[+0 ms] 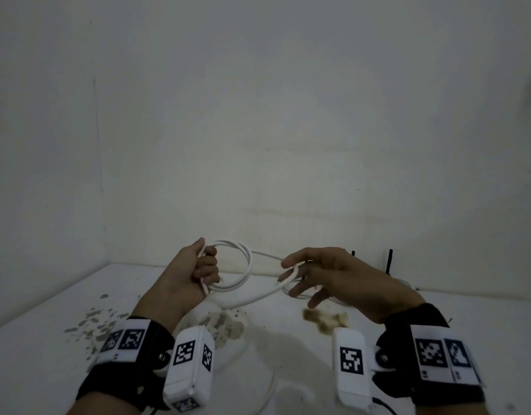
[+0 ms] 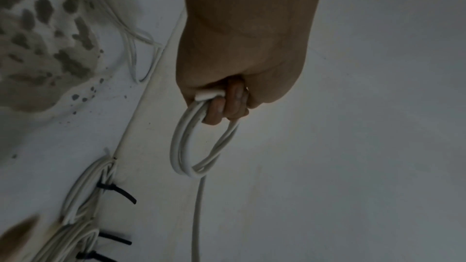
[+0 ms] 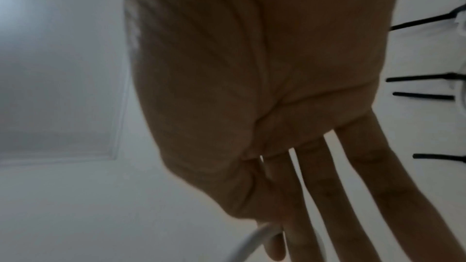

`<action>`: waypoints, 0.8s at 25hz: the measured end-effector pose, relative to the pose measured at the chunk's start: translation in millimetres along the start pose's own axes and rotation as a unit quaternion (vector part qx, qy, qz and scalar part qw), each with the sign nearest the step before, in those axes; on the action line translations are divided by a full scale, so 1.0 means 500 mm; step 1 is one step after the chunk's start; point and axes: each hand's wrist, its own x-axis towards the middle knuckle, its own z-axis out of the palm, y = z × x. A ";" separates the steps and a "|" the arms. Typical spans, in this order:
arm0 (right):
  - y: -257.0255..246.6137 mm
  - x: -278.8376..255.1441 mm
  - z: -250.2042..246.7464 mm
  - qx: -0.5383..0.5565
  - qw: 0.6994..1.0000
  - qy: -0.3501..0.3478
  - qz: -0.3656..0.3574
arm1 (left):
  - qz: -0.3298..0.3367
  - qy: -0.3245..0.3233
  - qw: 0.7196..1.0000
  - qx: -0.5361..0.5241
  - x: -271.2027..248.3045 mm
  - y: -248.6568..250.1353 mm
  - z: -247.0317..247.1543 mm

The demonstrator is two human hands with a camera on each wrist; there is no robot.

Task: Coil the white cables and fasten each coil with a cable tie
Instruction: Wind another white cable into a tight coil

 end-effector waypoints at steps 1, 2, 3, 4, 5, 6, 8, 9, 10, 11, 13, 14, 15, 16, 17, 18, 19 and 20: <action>0.000 0.002 0.003 -0.040 0.999 0.006 -0.012 | -0.004 -0.005 1.000 -0.019 0.001 -0.001 -0.001; 0.001 0.004 0.006 -0.090 0.995 0.024 -0.029 | -0.005 -0.012 0.999 -0.040 0.000 -0.001 -0.001; 0.004 0.007 0.008 -0.144 0.987 0.049 -0.047 | -0.003 -0.022 0.998 -0.057 -0.003 -0.001 0.001; 0.006 0.010 0.011 -0.197 0.975 0.077 -0.062 | 0.000 -0.032 0.997 -0.067 -0.005 -0.002 0.005; 0.007 0.012 0.015 -0.233 0.965 0.099 -0.075 | 0.003 -0.043 0.997 -0.071 -0.007 -0.004 0.010; 0.008 0.015 0.022 -0.243 0.960 0.110 -0.085 | 0.007 -0.052 0.996 -0.070 -0.010 -0.007 0.017; 0.007 0.022 0.040 -0.214 0.966 0.103 -0.100 | 0.021 -0.062 0.996 -0.066 -0.013 -0.014 0.030; 0.006 0.027 0.051 -0.201 0.969 0.099 -0.108 | 0.024 -0.066 0.995 -0.066 -0.014 -0.018 0.037; 0.005 0.033 0.062 -0.195 0.969 0.102 -0.115 | 0.021 -0.071 0.995 -0.072 -0.014 -0.022 0.044; 0.003 0.039 0.072 -0.198 0.966 0.111 -0.121 | 0.015 -0.076 0.994 -0.077 -0.014 -0.027 0.052; 0.002 0.051 0.090 -0.217 0.960 0.126 -0.125 | 0.016 -0.076 0.995 -0.068 -0.015 -0.034 0.064; 0.001 0.054 0.098 -0.224 0.959 0.124 -0.119 | 0.019 -0.075 0.995 -0.059 -0.018 -0.037 0.069; 0.002 0.057 0.106 -0.227 0.960 0.119 -0.115 | 0.019 -0.077 0.995 -0.053 -0.022 -0.040 0.075; 0.002 0.060 0.112 -0.230 0.960 0.116 -0.112 | 0.017 -0.078 0.996 -0.050 -0.025 -0.043 0.081; 0.004 0.062 0.118 -0.232 0.959 0.117 -0.114 | 0.011 -0.078 0.996 -0.051 -0.027 -0.046 0.085; 0.004 0.063 0.124 -0.236 0.957 0.123 -0.118 | 0.007 -0.077 0.996 -0.053 -0.027 -0.048 0.090; 0.005 0.065 0.129 -0.243 0.953 0.134 -0.123 | 0.004 -0.076 0.995 -0.058 -0.028 -0.050 0.095; 0.005 0.066 0.132 -0.247 0.949 0.147 -0.128 | 0.005 -0.073 0.995 -0.066 -0.027 -0.053 0.098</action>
